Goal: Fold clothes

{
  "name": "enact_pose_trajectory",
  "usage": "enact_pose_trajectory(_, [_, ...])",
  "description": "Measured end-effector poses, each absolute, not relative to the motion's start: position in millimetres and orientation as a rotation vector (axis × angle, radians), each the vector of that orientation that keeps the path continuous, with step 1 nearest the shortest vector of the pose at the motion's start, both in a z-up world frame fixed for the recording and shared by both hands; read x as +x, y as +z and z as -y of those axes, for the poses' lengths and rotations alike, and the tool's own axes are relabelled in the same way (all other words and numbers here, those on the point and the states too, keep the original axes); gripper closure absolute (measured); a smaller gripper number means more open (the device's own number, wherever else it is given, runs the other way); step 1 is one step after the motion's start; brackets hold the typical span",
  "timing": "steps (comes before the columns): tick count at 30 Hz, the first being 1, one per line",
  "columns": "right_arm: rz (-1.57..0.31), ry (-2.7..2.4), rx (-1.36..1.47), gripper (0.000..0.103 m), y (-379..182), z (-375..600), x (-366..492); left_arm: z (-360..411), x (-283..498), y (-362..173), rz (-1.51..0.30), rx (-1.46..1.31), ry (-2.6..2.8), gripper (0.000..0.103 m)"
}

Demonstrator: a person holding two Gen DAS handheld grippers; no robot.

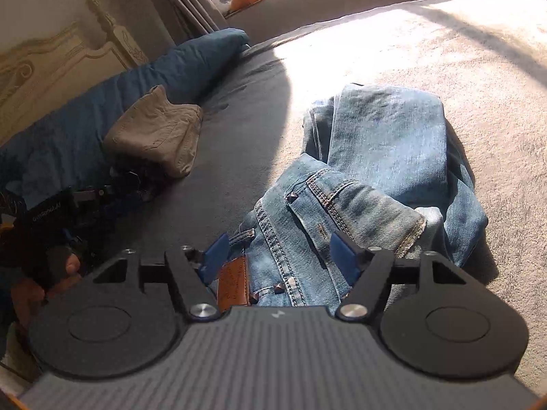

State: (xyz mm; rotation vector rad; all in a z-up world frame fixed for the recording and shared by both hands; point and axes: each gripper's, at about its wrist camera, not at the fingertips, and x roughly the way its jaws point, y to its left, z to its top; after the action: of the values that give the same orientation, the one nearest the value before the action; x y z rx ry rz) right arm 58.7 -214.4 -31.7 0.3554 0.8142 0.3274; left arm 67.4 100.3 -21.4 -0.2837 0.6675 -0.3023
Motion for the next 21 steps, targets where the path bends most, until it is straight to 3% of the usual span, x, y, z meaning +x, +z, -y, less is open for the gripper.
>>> enact_pose_trajectory(7, [-0.816, 0.364, 0.076, 0.026, -32.2, 152.5, 89.0, -75.8, 44.6, -86.7, -0.829, -0.067, -0.254, 0.033])
enact_pose_trajectory(18, [-0.920, 0.339, -0.388, 0.018, -73.4, 55.5, 137.3, -46.0, 29.1, -115.1, -0.769, 0.040, -0.230, 0.031])
enact_pose_trajectory(21, [-0.951, 0.332, -0.511, 0.010, -93.3, 42.6, 142.8, -50.2, 28.9, -118.2, -0.776, 0.010, -0.231, 0.029])
